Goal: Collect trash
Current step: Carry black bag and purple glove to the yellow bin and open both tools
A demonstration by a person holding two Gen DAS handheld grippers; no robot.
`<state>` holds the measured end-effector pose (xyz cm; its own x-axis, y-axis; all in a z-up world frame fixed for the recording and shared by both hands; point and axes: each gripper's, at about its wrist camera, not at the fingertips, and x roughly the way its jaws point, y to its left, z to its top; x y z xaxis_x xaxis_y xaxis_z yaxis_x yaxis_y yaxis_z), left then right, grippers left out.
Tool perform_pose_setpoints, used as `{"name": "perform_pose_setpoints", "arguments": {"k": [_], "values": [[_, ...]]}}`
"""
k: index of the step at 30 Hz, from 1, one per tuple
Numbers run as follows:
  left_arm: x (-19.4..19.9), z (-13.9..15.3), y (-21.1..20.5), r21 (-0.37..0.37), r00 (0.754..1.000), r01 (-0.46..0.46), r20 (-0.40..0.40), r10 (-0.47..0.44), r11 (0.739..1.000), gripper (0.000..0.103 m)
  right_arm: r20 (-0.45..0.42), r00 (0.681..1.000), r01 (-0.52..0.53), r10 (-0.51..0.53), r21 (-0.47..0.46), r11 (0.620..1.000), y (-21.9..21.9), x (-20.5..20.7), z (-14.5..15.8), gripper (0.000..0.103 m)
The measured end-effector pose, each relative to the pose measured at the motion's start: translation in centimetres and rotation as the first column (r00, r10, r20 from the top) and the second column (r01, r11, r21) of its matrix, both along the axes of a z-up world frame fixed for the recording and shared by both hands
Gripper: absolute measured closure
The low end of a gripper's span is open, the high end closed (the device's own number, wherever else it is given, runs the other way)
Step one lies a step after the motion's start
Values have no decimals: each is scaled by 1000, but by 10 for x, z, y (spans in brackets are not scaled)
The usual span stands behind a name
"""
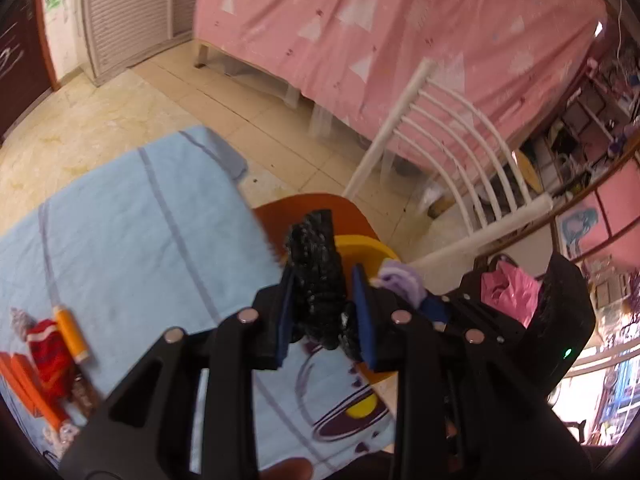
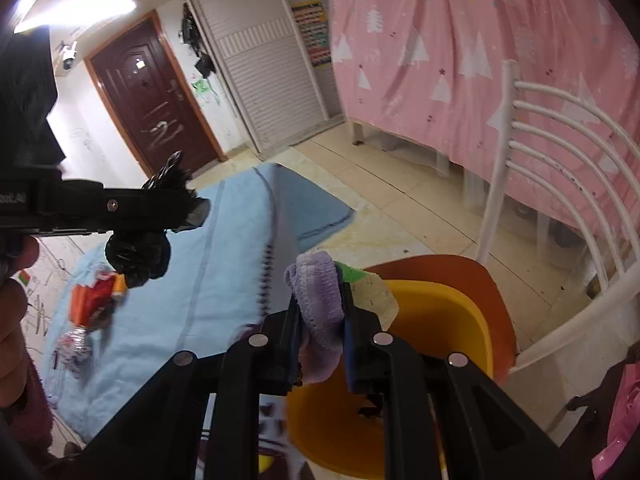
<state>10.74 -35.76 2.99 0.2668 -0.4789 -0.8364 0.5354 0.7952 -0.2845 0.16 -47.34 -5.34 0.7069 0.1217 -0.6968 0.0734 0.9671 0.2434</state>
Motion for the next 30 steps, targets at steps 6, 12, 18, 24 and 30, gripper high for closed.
{"name": "perform_pose_setpoints", "arguments": {"k": [6,12,18,24,30], "values": [[-2,-21,-37,40,998,48,-39,-47,998,50,-52,999,17,-15,40,999,-19,1,-24,78],[-5,-22,-48,55,998,54,-42,-51,997,49,-43,998,56,-53,61,997,-35,-4,-26,53],[-7,-9,-25,43,1000,21,-10,-20,999,47,-27,997,72,-70,72,995,-36,-5,-19,42],[-3,7,12,33,999,-33,26,32,999,45,-14,1000,23,-23,44,999,-12,4,-7,42],[-2,24,52,26,994,-86,69,84,996,45,-5,999,-34,34,18,999,18,14,11,42]]}}
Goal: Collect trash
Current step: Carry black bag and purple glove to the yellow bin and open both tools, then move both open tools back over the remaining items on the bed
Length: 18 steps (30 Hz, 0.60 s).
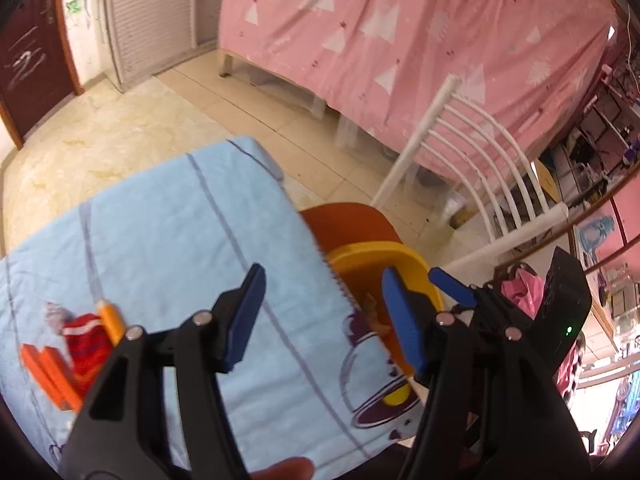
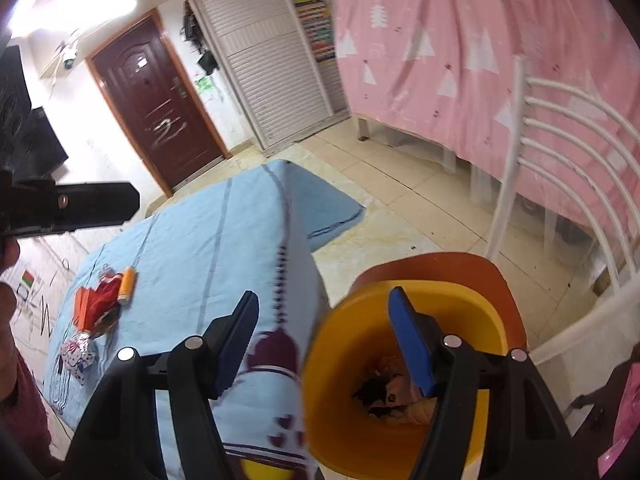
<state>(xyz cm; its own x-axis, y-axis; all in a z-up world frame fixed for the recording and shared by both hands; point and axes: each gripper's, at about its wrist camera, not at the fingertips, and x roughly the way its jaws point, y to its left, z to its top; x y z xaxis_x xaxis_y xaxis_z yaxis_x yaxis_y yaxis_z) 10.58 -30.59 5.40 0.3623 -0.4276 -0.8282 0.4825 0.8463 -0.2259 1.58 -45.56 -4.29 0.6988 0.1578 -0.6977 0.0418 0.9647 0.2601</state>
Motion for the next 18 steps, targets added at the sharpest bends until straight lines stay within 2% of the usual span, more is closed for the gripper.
{"name": "perform_pose_setpoints", "arguments": {"k": [7,10,18], "values": [[-2,16,63,4,995,-81,50,81,997,44,15,996,-83,84,-27,996,47,13,18,42],[-5,20,95,20,990,-125,74,123,992,40,22,990,-136,137,-35,990,73,20,24,41],[-4,18,205,68,954,-291,99,284,954,40,11,948,-316,318,-78,946,158,38,29,41]]}}
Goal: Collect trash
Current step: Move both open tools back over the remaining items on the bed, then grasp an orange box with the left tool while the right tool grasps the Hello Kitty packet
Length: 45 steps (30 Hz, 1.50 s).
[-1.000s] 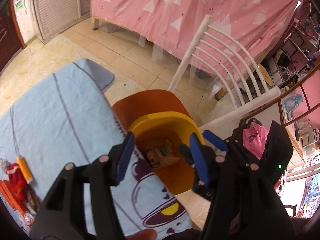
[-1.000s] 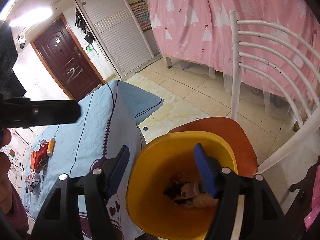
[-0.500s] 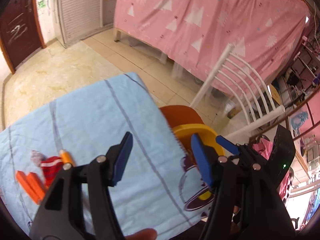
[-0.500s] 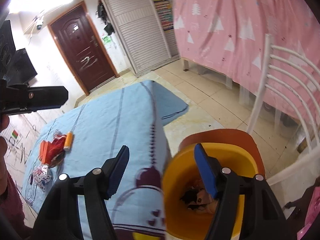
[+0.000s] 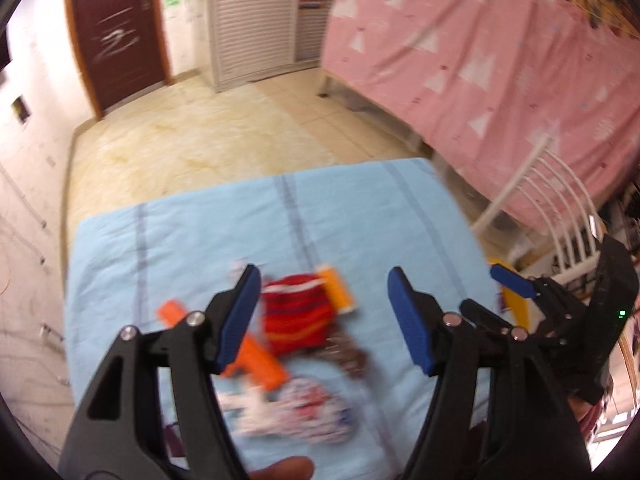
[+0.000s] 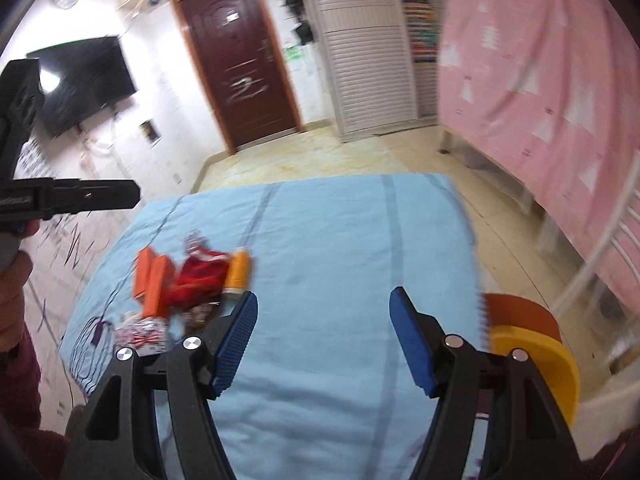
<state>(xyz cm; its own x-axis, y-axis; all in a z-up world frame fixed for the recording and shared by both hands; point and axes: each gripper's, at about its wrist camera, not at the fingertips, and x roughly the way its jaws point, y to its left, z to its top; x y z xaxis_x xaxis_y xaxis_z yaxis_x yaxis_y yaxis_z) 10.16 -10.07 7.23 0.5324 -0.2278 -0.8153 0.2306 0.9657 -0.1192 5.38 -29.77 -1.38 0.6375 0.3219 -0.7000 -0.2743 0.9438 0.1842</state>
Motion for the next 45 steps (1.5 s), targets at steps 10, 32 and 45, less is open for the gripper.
{"name": "perform_pose_setpoints", "arguments": {"k": [10,32,45], "values": [[-3,-30,63,-5,996,-78,-51,77,997,40,-25,996,-91,90,-47,995,66,15,-1,41],[27,-103,106,-9,935,-295,-211,286,956,40,-119,937,-336,328,-60,940,150,-27,-27,41],[21,-110,110,-34,917,-326,-254,307,945,40,-148,929,-351,339,-61,935,158,-37,-47,41]]}}
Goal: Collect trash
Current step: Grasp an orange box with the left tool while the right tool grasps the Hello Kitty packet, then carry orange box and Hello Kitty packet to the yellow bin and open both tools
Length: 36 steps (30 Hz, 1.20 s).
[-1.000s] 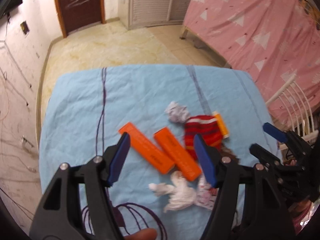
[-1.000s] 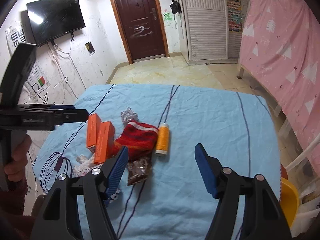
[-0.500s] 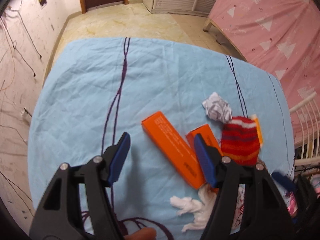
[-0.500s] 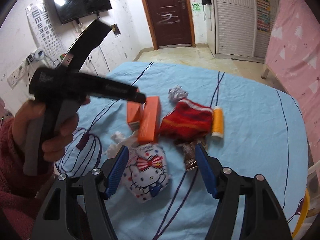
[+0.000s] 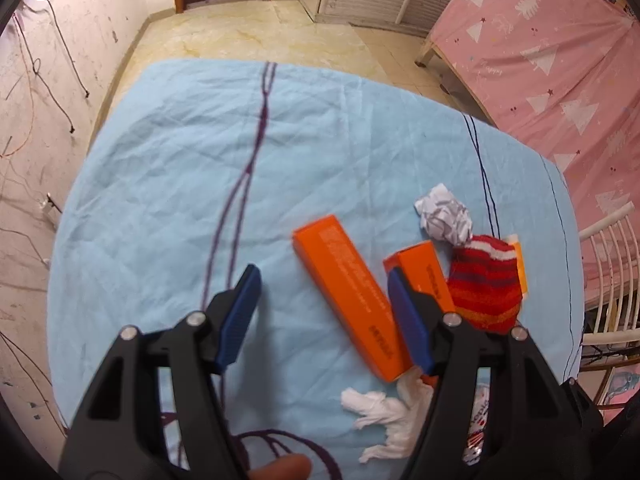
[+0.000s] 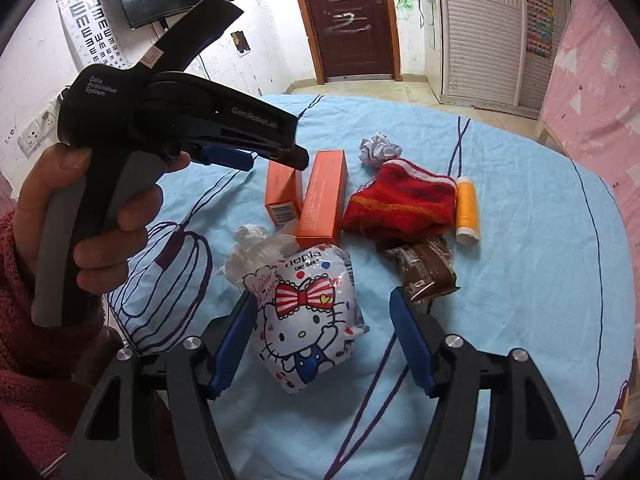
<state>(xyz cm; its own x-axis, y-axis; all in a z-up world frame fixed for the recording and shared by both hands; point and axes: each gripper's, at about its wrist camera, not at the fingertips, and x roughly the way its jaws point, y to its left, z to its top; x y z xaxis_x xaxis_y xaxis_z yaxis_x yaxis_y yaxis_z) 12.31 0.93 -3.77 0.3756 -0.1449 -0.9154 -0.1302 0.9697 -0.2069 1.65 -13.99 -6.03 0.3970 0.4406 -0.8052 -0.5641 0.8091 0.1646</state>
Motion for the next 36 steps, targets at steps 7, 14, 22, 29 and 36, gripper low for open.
{"name": "perform_pose_setpoints", "arguments": {"k": [7,14,22,29,36], "values": [[4,-5,-18,20,1000,13,-3,-12,1000,68,4,1000,-10,10,-16,1000,3,-5,-5,41],[-4,-4,-22,76,999,37,29,-39,996,81,-2,999,-45,45,-5,999,7,-8,-6,80],[-15,24,-3,50,996,5,91,-10,999,81,59,998,1,-3,35,999,-5,-9,15,82],[-23,52,-22,23,989,45,143,-48,999,81,101,991,83,-89,62,995,-41,-4,34,82],[-23,74,-86,21,971,155,179,-156,988,81,143,939,304,-314,85,949,-140,1,53,82]]}}
